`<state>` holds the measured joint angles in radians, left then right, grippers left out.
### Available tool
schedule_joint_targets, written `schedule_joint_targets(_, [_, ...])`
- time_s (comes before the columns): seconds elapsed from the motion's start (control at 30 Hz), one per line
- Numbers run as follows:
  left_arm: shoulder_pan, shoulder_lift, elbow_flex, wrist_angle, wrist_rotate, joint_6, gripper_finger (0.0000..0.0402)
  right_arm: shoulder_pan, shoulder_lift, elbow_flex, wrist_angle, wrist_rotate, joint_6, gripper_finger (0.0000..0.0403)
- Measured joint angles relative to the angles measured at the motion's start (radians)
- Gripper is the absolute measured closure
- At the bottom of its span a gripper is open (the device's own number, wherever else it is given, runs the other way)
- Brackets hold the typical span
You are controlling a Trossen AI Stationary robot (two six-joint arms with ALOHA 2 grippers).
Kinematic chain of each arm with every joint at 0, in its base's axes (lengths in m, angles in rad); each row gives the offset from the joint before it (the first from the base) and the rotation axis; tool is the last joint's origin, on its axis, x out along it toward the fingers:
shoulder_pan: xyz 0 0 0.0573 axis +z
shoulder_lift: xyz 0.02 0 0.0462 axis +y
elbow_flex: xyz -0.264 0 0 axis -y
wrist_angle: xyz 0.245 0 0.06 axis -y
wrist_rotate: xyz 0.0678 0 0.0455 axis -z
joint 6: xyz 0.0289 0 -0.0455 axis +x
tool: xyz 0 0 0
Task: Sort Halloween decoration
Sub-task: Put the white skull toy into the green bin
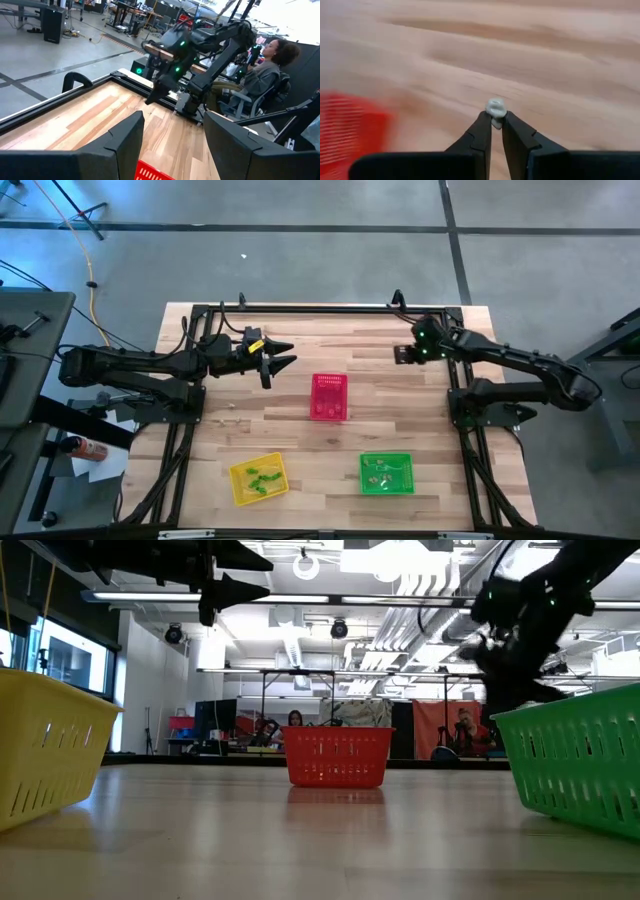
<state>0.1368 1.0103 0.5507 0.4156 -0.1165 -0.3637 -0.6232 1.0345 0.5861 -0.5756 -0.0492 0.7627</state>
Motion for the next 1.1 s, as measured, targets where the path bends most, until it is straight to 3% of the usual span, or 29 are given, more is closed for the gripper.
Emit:
schedule_joint_targets(0.27, [0.0, 0.0, 0.0, 0.0, 0.0, 0.0, 0.0204, 0.227, -0.007, 0.002, 0.608, -0.168, -0.058, 0.0371])
schedule_joint_targets(0.4, [0.0, 0.0, 0.0, 0.001, 0.001, -0.007, 0.0204, 0.36, -0.006, 0.002, 0.91, -0.145, -0.188, 0.0371])
schedule_joint_targets(0.5, [0.0, 0.0, 0.0, 0.016, 0.018, -0.034, 0.0204, 0.442, -0.006, 0.002, 1.043, -0.12, -0.359, 0.0371])
schedule_joint_targets(0.63, [0.0, 0.0, 0.002, 0.056, 0.033, -0.005, 0.0204, 0.513, -0.006, 0.003, 1.081, -0.071, -0.492, 0.0371])
schedule_joint_targets(0.97, [0.0, 0.0, 0.002, 0.054, 0.035, 0.036, 0.0204, 0.527, -0.006, 0.003, 1.081, -0.025, -0.502, 0.0371])
schedule_joint_targets(1.1, [-0.003, 0.0, 0.002, 0.057, 0.131, 0.139, 0.0204, 0.526, -0.006, 0.003, 1.081, -0.025, -0.502, 0.0371])
